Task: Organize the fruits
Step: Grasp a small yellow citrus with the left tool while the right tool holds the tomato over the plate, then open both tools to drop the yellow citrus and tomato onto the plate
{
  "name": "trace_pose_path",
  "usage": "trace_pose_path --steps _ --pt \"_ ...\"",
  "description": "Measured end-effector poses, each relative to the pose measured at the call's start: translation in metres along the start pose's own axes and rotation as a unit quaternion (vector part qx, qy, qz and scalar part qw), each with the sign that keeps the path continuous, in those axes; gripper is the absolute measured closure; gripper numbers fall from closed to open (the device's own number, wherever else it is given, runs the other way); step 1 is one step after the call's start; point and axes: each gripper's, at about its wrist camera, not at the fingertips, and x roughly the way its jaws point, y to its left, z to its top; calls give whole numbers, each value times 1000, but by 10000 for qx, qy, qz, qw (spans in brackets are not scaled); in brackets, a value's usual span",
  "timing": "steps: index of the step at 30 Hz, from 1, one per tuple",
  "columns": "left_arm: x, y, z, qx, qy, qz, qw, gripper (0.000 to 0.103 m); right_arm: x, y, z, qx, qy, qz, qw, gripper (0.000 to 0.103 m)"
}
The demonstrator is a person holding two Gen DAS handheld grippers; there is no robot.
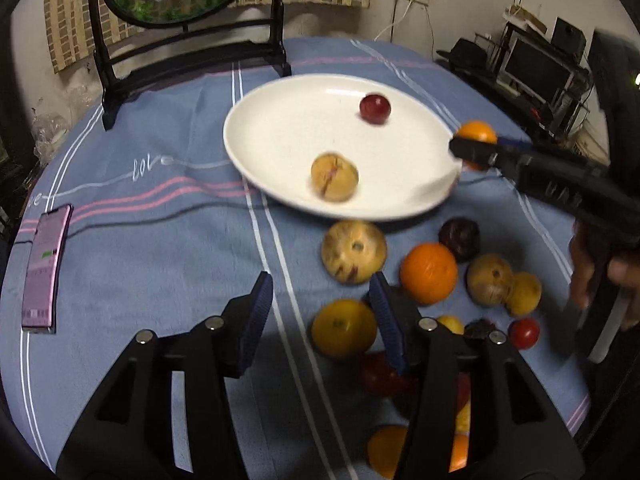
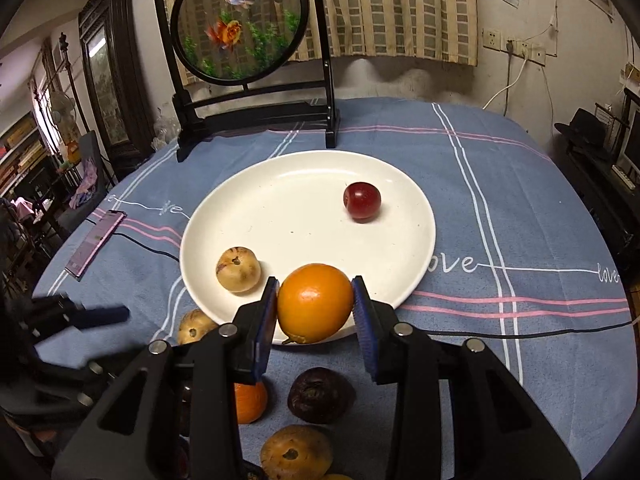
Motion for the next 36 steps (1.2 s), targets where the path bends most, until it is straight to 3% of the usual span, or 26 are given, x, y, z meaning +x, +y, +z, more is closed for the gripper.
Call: trace_pose_path --steps 3,5,7,10,13,20,27,31,36 --pt "5 5 -7 -219 95 -333 9992 51 -5 -1 -1 51 -67 106 9999 66" --pt "7 0 -8 -159 134 -330 9992 51 -7 -3 -2 91 -80 160 9998 66" --pt "19 -10 -12 7 421 -397 9983 50 -7 -4 -2 118 -86 207 9997 66" --pt "21 -14 -15 80 282 -411 9987 51 -11 -4 -2 121 -130 274 9995 66" --pt "21 -9 -13 -126 233 -528 9983 64 -11 -3 -3 116 -126 329 9993 66" --pt "12 -8 -10 -14 182 -396 9991 65 -12 -4 -4 150 -131 306 9993 66" --pt "-14 5 40 -83 -463 -179 9987 65 -7 0 0 87 -170 112 9998 66" --pt "6 10 73 -207 -531 -39 9984 65 4 3 6 -58 -129 -41 9999 66" --pt "47 23 102 -511 -339 252 9978 65 25 7 18 -401 38 -283 9988 66"
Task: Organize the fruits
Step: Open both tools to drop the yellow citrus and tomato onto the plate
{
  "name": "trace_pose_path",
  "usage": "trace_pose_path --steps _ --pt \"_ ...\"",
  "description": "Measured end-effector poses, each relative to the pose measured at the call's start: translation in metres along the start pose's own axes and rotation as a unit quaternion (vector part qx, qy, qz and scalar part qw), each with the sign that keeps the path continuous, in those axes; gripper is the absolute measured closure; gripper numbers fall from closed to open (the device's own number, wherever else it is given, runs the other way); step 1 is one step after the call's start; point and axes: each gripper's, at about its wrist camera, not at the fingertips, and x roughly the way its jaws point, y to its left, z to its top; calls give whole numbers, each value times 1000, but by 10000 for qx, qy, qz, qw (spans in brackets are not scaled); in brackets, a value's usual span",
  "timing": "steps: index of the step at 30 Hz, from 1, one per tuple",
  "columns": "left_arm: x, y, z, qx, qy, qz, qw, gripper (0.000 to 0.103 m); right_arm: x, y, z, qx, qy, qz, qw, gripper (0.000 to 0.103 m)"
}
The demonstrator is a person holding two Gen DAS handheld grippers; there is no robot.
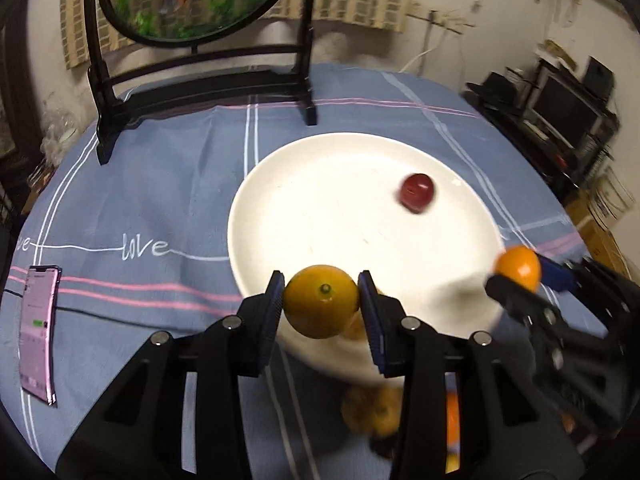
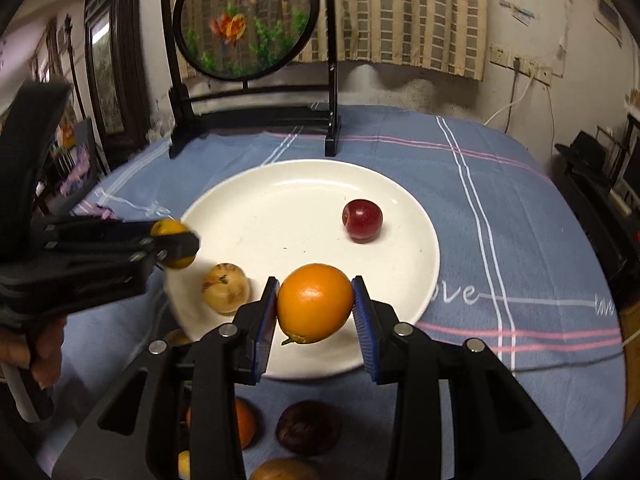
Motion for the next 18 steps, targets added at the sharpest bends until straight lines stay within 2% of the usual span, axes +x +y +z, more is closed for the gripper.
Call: trace_pose_path --steps 4,5,6,7,9,12,13,16,18 --pt "25 -3 9 -49 99 113 9999 63 19 -6 6 56 151 -5 9999 66" --pt "27 -2 10 -96 115 121 9998 58 22 -8 5 116 202 -15 9997 66" --pt "30 0 11 -182 122 151 9996 48 24 -10 5 178 244 -40 9995 65" --pt "28 2 12 -260 52 199 9994 34 26 -13 3 226 273 -74 9993 64" --pt "20 2 10 -302 -163 244 9991 30 22 -15 1 260 238 -69 9994 64" --pt "10 -1 7 -191 -155 210 9995 28 10 -19 0 344 120 -53 9993 63" --pt "5 -3 4 -162 -164 228 9995 25 4 -20 -1 367 81 -42 9993 61" --pt "-12 -7 -7 -69 -197 239 9995 14 -17 -24 -6 499 -87 -37 9987 44" --pt "-26 -10 -18 14 -281 229 9993 13 -31 -27 -12 590 -200 -76 9980 41"
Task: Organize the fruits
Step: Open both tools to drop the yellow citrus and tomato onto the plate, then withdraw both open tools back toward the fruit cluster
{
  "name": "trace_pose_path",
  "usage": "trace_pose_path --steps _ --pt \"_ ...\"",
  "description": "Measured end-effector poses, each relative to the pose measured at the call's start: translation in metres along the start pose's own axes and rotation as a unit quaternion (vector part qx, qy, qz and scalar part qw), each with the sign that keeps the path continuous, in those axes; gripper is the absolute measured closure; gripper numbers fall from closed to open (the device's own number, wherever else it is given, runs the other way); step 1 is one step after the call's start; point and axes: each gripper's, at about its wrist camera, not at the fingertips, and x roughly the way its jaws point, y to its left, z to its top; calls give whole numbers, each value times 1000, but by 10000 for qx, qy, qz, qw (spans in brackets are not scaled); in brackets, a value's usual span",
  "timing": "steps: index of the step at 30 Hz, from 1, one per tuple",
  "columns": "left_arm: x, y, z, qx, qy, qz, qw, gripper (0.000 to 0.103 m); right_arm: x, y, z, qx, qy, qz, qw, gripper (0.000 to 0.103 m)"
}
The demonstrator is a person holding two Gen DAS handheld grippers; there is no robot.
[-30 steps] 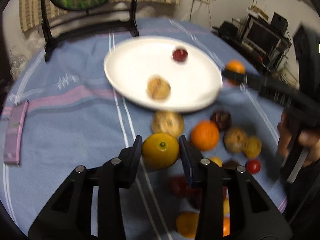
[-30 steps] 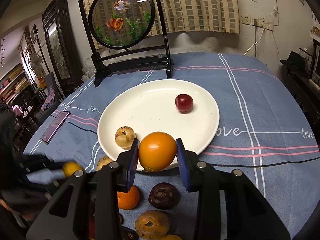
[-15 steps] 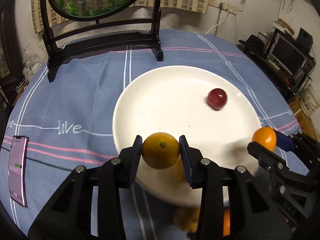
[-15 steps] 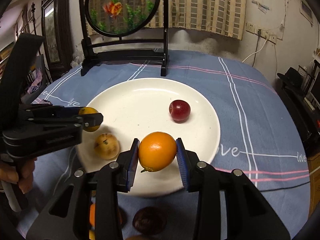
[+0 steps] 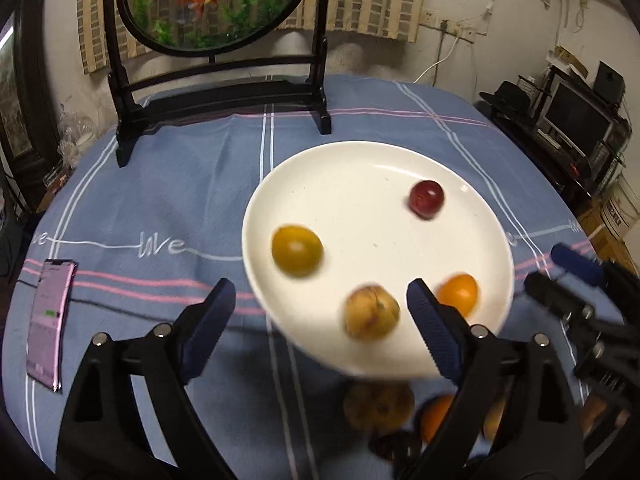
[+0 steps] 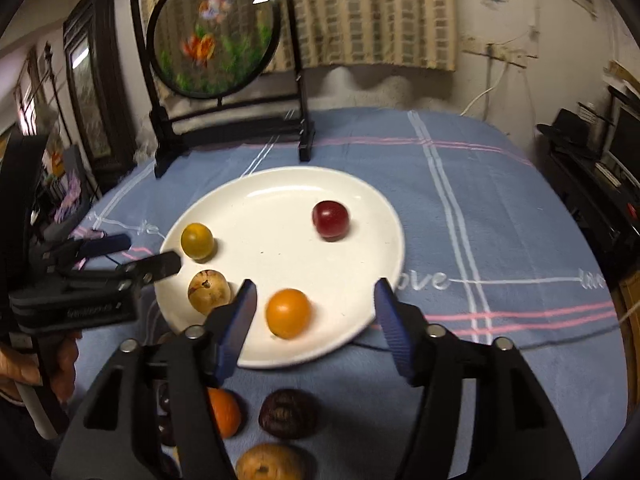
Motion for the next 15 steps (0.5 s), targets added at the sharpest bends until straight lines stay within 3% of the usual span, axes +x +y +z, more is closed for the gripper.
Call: trace_pose_path --steps 8,15 --pt "-53 -10 -50 382 -55 -20 9993 9 -56 -6 -45 13 -8 -34 10000 41" --pt "-85 -1 -99 195 9 -258 9995 6 -85 -9 -97 240 191 8 9995 40"
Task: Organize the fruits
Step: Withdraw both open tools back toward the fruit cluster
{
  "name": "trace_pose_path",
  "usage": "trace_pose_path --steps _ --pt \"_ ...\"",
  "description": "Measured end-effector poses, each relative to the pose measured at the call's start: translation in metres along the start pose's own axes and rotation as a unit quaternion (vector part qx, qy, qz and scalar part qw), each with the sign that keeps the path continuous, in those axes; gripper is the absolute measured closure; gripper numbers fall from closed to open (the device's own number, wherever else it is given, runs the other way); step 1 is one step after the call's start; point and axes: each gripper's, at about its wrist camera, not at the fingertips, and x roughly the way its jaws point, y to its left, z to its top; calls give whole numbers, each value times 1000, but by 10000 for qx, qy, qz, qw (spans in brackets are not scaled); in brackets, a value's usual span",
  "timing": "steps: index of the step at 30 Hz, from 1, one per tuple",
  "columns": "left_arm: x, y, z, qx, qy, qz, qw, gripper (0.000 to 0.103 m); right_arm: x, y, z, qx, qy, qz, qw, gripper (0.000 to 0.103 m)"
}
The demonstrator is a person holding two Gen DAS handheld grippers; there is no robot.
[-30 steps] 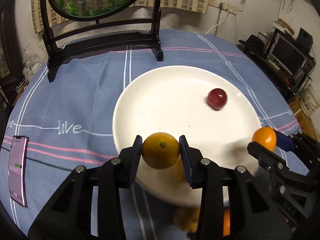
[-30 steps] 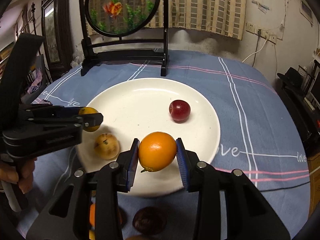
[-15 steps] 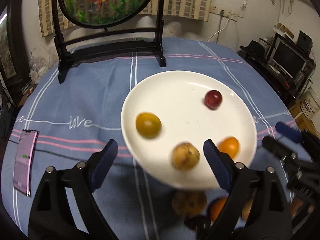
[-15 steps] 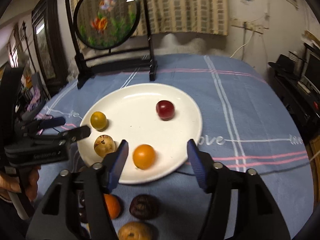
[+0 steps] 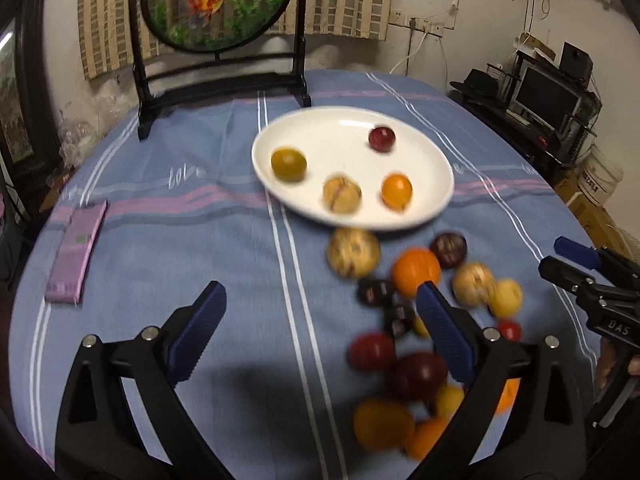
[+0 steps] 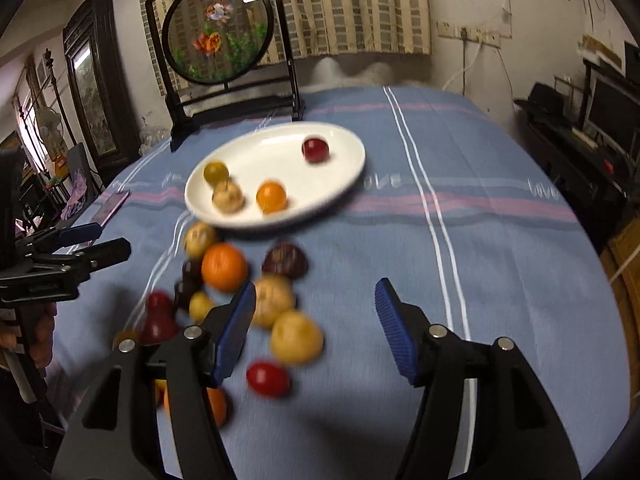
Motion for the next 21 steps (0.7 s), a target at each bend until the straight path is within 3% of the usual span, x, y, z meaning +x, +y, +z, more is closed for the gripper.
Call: trace_pose_path --steps 8,16,21 --pt "-15 4 -45 -194 224 -41 9996 6 -23 28 -47 -331 253 313 9986 40" --pt "-28 5 -62 -223 250 -50 9994 6 -26 67 -68 -992 402 441 9933 40" --pt "-30 7 -70 -136 294 -55 9995 6 -14 83 -75 -1307 550 208 9897 40"
